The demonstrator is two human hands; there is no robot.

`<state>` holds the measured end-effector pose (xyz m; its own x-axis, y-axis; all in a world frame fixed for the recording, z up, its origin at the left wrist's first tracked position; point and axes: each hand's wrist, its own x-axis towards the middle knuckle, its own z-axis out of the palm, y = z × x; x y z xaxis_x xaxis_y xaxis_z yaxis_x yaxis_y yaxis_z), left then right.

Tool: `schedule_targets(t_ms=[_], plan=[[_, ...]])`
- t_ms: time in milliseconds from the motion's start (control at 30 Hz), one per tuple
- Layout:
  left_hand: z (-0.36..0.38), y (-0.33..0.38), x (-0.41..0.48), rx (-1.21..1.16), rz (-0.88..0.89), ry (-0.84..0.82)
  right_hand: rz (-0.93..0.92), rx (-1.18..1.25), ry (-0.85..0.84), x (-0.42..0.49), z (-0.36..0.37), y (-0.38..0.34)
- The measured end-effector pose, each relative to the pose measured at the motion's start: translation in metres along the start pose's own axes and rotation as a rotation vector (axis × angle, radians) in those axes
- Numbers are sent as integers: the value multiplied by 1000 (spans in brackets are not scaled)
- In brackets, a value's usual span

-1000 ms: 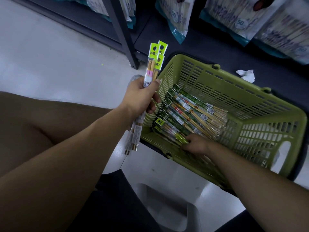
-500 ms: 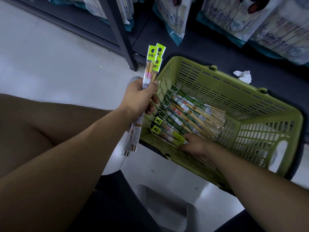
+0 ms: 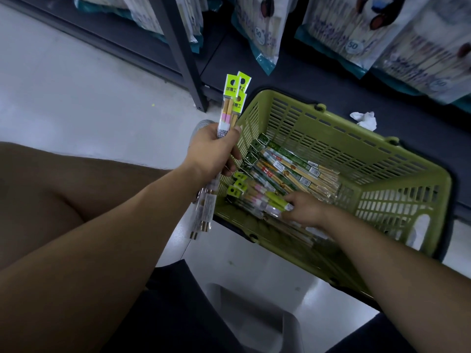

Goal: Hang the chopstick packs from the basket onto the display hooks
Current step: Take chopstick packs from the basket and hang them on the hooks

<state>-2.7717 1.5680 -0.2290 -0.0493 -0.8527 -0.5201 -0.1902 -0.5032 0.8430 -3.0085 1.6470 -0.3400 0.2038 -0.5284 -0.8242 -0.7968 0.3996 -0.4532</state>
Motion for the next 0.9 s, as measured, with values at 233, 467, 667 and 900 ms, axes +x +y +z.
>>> schedule_targets(t_ms=[233, 467, 667, 900], plan=[[21, 8, 4, -85, -45, 89, -84, 163, 307, -60, -64, -31], [56, 33, -27, -247, -122, -77, -173, 395, 542, -131, -84, -85], [84, 87, -59, -556, -68, -240, -398, 161, 641, -180, -73, -133], [80, 148, -67, -518, 113, -183, -492, -81, 882, -233, -106, -147]])
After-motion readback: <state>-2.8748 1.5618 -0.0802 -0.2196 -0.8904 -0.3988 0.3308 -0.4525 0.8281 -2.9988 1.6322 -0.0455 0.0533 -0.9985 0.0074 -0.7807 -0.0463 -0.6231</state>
